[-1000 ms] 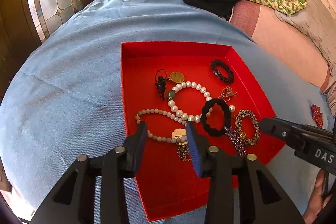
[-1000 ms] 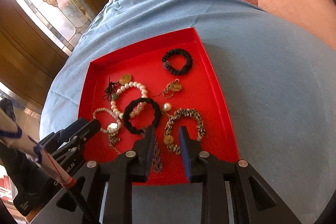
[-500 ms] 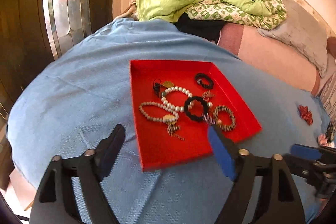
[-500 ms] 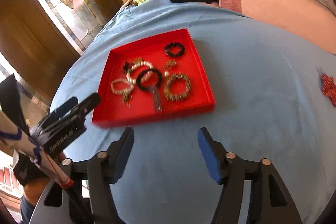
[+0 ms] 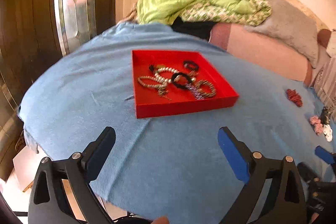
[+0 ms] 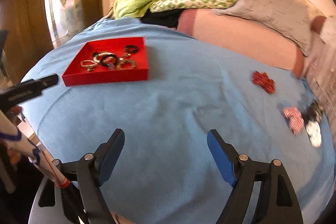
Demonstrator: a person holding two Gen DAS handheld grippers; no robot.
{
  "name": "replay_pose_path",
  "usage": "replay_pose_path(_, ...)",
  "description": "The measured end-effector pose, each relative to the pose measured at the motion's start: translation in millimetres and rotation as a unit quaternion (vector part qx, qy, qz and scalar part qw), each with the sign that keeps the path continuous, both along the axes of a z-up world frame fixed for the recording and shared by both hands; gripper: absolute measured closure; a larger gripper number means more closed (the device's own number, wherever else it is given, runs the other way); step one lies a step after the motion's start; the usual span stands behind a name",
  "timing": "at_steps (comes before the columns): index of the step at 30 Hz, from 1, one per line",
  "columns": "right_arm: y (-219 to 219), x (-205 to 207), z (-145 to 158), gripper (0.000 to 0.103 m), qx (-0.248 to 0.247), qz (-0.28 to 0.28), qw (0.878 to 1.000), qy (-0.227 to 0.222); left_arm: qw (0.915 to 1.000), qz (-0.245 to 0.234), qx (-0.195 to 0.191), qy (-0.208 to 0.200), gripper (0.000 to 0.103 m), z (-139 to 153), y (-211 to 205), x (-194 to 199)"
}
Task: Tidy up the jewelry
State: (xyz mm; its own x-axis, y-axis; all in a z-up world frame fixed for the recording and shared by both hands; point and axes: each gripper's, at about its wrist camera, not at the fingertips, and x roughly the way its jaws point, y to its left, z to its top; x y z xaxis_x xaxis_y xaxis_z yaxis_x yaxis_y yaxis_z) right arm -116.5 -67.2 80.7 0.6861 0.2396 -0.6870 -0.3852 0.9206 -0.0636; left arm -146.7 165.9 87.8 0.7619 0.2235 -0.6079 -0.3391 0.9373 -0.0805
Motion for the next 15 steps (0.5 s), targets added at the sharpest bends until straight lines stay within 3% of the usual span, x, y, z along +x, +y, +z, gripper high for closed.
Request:
replay_pose_path(3,-4.6,-4.5,-4.7,0.018,-0.019,0.004,1.0,0.0,0.9994,0.001,0.028,-0.019,0.0,6.5,-18.0,-16.2)
replay_pose_path(7,-3.5,-17.2,0.7,0.017,-0.02,0.026,0.999,-0.023,0.9963,0.022,0.076,0.033,0.0,2.7,-35.1,-26.3)
replay_pose_path(11,6.0,-30.8,0.9,0.016,-0.025,0.055,0.997,-0.039,0.9957,0.004,0.051,0.077,0.0,-1.3,-38.3,-33.4)
replay_pose_path(15,9.3,-38.3,-1.5,0.016,-0.039,0.058,0.996,-0.049,0.9951,0.032,0.075,0.057,0.0,-9.0,-40.6,-40.6)
